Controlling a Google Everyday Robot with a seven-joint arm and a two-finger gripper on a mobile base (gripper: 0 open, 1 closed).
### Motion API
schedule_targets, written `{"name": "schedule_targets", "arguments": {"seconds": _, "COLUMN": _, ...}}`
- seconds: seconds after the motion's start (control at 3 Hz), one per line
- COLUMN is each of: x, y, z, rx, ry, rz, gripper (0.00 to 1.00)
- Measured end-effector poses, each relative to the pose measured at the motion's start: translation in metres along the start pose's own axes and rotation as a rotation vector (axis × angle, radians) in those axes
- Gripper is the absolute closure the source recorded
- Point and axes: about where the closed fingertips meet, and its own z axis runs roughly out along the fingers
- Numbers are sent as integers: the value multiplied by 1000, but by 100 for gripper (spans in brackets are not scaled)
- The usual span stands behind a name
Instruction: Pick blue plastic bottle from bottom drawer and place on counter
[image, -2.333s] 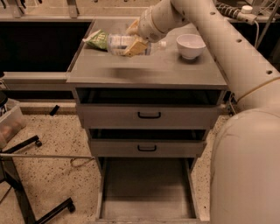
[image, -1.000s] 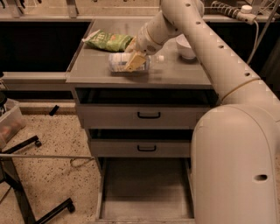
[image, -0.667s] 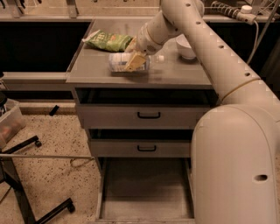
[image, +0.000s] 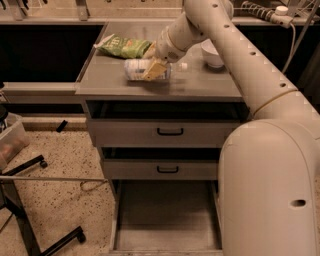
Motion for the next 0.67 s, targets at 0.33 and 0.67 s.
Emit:
{"name": "schedule_targets", "arguments": {"seconds": 0.33, "x": 0, "y": 0, "z": 0, "rx": 0, "ry": 0, "rz": 0, "gripper": 11}}
{"name": "schedule_targets", "arguments": {"seconds": 0.67, "x": 0, "y": 0, "z": 0, "rx": 0, "ry": 0, "rz": 0, "gripper": 0}}
